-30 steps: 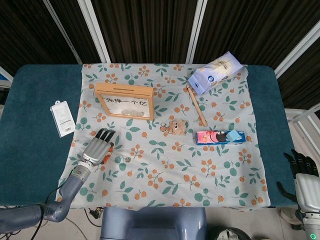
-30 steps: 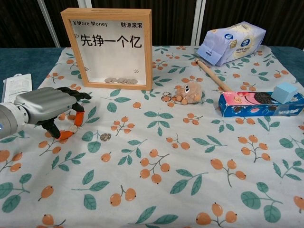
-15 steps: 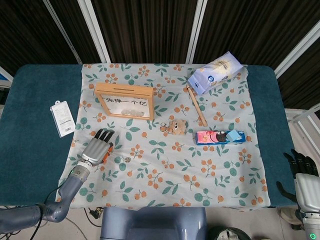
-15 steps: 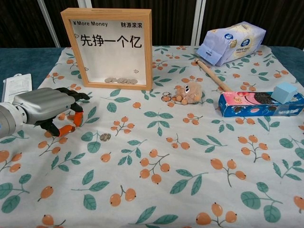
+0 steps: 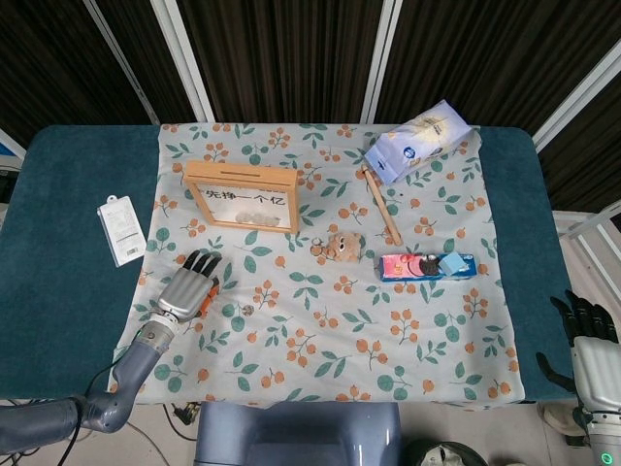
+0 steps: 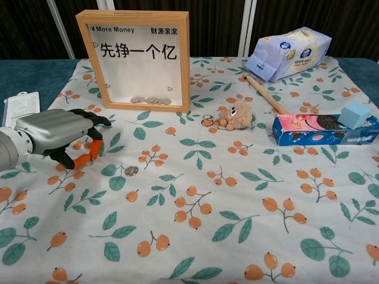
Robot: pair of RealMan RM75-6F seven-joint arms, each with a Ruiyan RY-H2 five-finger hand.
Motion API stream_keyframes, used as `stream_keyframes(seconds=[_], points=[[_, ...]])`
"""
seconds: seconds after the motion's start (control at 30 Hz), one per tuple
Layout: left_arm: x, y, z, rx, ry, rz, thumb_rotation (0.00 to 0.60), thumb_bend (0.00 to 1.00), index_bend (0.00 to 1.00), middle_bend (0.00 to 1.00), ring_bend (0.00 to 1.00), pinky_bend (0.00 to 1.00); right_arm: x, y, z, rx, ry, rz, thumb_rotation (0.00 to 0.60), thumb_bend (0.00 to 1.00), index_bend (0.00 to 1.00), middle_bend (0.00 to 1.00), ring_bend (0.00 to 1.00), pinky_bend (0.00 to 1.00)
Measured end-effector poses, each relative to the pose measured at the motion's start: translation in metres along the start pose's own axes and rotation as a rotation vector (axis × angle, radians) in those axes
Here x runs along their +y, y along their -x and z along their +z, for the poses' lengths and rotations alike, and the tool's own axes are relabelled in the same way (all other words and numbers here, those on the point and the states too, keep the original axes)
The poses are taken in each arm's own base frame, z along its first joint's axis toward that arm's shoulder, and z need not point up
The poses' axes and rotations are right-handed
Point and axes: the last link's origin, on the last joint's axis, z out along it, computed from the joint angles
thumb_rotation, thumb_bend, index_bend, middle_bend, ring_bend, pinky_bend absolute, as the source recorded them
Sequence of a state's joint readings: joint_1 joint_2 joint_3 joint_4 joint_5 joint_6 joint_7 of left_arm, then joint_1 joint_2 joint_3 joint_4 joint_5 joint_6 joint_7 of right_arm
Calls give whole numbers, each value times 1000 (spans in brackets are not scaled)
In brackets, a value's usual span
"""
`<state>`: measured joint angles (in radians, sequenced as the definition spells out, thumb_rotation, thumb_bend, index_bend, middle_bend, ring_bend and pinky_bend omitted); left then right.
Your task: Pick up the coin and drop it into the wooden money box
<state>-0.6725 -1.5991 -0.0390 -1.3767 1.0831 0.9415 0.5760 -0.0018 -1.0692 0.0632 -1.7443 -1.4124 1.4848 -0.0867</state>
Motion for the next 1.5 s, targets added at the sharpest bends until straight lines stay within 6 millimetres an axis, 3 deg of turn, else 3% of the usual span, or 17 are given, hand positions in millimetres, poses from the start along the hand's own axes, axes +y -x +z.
stream_keyframes(seconds=[0.43, 0.73, 1.0, 1.17, 1.5], points=[[-3, -3, -2, 22, -5, -5, 600, 503, 730, 104, 0, 0, 0, 0, 0, -4, 8, 1, 600, 369, 127, 46, 19, 0], [-8, -28, -9, 142, -7, -39, 600, 502, 747, 127, 0, 0, 0, -1, 0, 0, 10, 6, 600, 369, 127, 45, 19, 0], [-30, -78, -26, 310, -31, -33, 600, 503, 748, 134, 0, 0, -1, -1, 0, 6, 7, 9, 600, 369, 127, 46, 20, 0], [-40, -127, -29, 414, -46, -4, 600, 502, 747, 150, 0, 0, 0, -1, 1, 7, 12, 15, 600, 368, 127, 46, 19, 0], [-41, -208, -8, 474, -91, 4, 600, 503, 748, 152, 0, 0, 1, -2, 1, 7, 32, 51, 600, 369, 127, 45, 19, 0]])
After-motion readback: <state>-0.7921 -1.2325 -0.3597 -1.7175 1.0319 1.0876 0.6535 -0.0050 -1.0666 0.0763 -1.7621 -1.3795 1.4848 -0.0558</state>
